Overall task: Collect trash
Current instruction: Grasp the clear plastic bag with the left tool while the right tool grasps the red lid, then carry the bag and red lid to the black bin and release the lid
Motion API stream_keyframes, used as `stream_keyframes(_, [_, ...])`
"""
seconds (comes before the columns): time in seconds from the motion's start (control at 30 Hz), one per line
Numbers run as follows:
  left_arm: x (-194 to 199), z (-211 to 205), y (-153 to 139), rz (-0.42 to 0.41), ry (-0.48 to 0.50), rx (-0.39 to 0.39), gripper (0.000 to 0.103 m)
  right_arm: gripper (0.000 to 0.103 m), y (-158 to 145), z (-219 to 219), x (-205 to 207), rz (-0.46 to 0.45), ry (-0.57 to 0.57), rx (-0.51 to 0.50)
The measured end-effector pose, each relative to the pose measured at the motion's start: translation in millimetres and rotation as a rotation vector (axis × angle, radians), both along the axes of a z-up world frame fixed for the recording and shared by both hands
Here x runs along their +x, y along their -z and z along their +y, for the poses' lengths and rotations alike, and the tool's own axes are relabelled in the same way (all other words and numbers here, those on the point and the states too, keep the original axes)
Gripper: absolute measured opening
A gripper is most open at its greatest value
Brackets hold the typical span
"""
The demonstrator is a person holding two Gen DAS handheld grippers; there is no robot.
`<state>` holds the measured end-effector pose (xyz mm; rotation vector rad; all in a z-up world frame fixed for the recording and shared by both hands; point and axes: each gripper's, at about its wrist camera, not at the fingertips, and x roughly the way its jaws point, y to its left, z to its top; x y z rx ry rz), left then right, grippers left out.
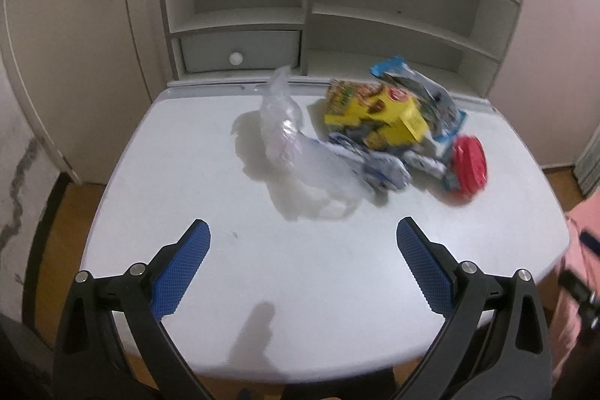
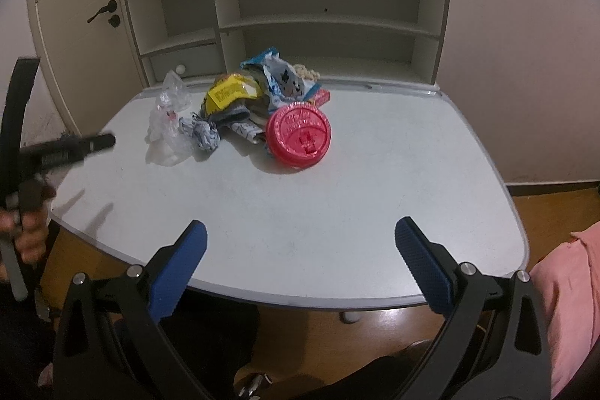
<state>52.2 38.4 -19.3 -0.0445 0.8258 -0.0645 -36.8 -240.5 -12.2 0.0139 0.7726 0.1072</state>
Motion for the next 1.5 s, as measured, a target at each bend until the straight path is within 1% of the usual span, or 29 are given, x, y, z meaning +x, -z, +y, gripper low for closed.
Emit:
stream_keyframes(0.1, [36,9,4,0.04,-0.022,-0.02,0.097,0.097,13,-3,8,0.033,-0.004,0.006])
stream_keyframes(0.13, [52,9,6,0.05,-0.035,-0.011,0.097,0.097,17,-4,12,0.047,-0.004,0.007])
stream_keyframes(0.2, [85,6,13,0.064,-0.055,0.043,0.097,0.097,24,-5,17,0.067,-0.001,0.01])
stream_keyframes(0.23, [97,6,16,0.073,-0.057,0.051,0.097,0.097,28,-7,20,0.077,0.003,0.012])
stream_keyframes(0.37, [136,12,35,0.122,-0.068,0.015,0.096,0.097,36,-11,29,0.099,0.013,0.023])
stream_keyframes(0.4, [143,13,40,0.132,-0.076,0.033,0.092,0.097,38,-12,32,0.106,0.013,0.029])
stream_keyframes(0.43, [145,14,43,0.134,-0.078,0.041,0.088,0.097,40,-12,37,0.115,0.013,0.039])
stream_keyframes(0.47, [147,14,46,0.132,-0.072,0.043,0.07,0.097,42,-12,42,0.123,0.008,0.051])
stream_keyframes(0.5, [147,16,49,0.134,-0.06,0.035,0.044,0.097,43,-11,48,0.13,0.0,0.059])
stream_keyframes(0.53, [146,18,51,0.144,-0.044,0.018,0.03,0.097,43,-9,55,0.133,-0.007,0.061])
stream_keyframes(0.6, [141,26,50,0.136,-0.041,-0.018,0.027,0.097,43,-4,75,0.135,-0.021,0.037])
stream_keyframes(0.67, [127,31,42,0.1,-0.036,-0.016,0.026,0.097,42,-2,94,0.139,-0.036,0.028])
stream_keyframes(0.77, [98,37,26,0.046,-0.024,0.015,0.026,0.097,43,-3,130,0.167,-0.062,0.058])
stream_keyframes(0.87, [74,47,13,0.019,-0.008,0.0,0.026,0.097,47,-3,164,0.209,-0.074,0.09])
stream_keyframes(0.97, [52,47,3,-0.016,0.005,0.02,0.026,0.097,53,-1,191,0.246,-0.081,0.131])
stream_keyframes(1.07, [42,42,-1,-0.025,0.04,0.012,0.026,0.097,60,0,208,0.284,-0.067,0.169])
stream_keyframes(1.13, [40,35,-1,-0.032,0.055,0.023,0.026,0.097,62,1,213,0.289,-0.061,0.178])
stream_keyframes(1.17, [38,31,-1,-0.033,0.061,0.027,0.026,0.086,63,2,214,0.295,-0.059,0.184])
stream_keyframes(1.2, [36,28,-1,-0.032,0.07,0.026,0.026,0.079,64,1,215,0.301,-0.06,0.195])
stream_keyframes(1.27, [32,18,-2,-0.031,0.091,0.021,0.026,0.078,61,-3,212,0.301,-0.049,0.229])
stream_keyframes(1.33, [26,8,-4,-0.04,0.114,0.024,0.026,0.078,53,-6,203,0.279,-0.049,0.234])
stream_keyframes(1.4, [21,-2,-8,-0.049,0.14,0.021,0.026,0.078,40,-12,188,0.243,-0.043,0.239])
stream_keyframes(1.5, [12,-27,-14,-0.063,0.198,0.018,0.026,0.078,25,-31,160,0.204,-0.023,0.246])
